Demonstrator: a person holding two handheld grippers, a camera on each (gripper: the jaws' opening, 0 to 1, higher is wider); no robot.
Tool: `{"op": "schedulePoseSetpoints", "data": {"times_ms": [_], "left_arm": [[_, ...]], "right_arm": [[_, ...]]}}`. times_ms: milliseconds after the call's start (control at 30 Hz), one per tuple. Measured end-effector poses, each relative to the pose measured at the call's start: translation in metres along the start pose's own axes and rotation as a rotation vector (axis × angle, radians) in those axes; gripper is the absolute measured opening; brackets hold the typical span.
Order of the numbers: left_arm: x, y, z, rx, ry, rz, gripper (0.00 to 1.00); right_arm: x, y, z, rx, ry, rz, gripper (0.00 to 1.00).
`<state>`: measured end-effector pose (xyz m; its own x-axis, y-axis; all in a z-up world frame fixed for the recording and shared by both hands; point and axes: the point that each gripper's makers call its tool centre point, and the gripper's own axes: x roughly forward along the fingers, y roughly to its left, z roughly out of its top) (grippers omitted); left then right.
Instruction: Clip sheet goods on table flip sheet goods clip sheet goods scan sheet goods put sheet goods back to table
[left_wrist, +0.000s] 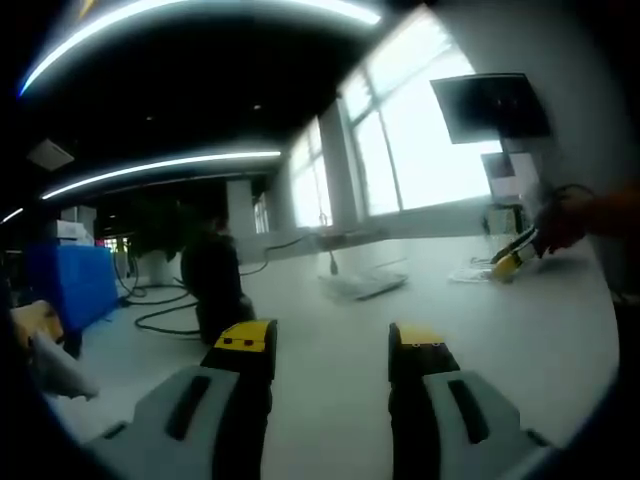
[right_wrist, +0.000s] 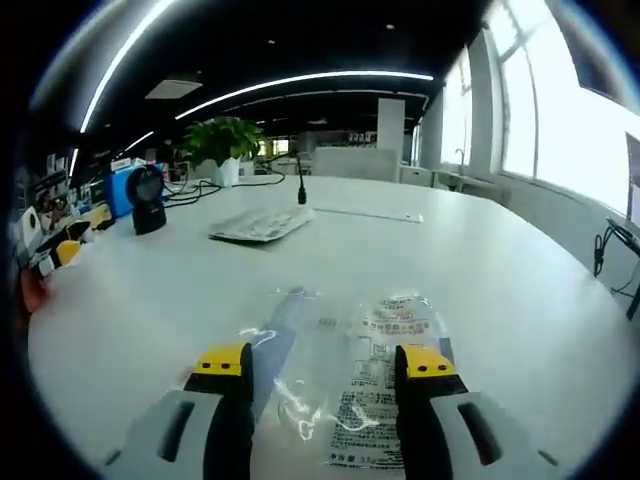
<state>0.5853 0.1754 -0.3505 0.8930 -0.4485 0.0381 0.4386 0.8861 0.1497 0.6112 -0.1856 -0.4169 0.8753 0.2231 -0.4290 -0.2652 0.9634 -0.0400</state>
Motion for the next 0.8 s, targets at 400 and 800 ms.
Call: {"op": "schedulePoseSetpoints", "data": {"times_ms": [400, 800], "left_arm": [[-0.0001, -0.0001, 0.0015, -0.004, -0.008, -0.006, 0.37], [-0.0004, 0.0, 0.0021, -0.008, -0.012, -0.008, 0.37]], "right_arm": [[0.0017, -0.0022, 0.0002, 0.04, -0.001, -0.092, 0.49], [0.0038, -0.0047, 0.0006, 0.048, -0.017, -0.111, 0.49]]}}
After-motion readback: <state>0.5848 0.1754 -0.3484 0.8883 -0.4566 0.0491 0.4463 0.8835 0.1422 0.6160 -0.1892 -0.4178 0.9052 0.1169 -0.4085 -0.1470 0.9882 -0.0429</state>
